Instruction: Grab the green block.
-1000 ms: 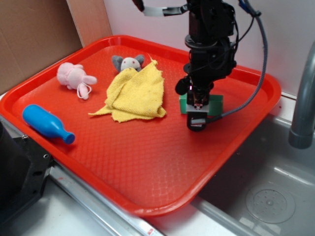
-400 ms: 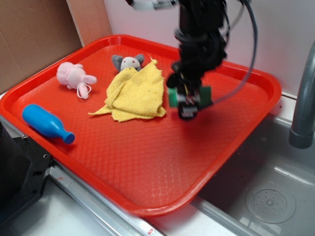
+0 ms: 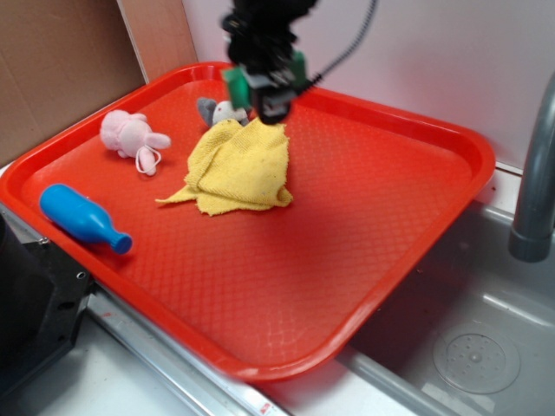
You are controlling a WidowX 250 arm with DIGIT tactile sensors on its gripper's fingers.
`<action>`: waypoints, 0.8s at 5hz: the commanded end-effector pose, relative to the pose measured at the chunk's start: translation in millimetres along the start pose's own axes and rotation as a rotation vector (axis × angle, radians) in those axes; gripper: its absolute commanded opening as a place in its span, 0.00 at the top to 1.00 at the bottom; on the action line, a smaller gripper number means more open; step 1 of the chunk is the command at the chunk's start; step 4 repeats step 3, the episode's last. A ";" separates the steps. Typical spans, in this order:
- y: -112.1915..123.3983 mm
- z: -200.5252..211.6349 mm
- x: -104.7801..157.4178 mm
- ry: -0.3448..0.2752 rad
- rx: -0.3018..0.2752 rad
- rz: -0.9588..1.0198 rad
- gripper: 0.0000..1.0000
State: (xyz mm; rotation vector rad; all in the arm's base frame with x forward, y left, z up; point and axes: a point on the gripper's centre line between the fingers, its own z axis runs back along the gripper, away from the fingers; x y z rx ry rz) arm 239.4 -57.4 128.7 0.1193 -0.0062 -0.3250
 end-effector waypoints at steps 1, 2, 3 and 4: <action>16.7 46.0 -63.0 -0.108 -0.065 0.300 1.00; 18.0 43.8 -79.7 -0.107 -0.094 0.372 1.00; 13.2 42.7 -82.7 -0.099 -0.129 0.362 1.00; 13.2 42.7 -82.7 -0.099 -0.129 0.362 1.00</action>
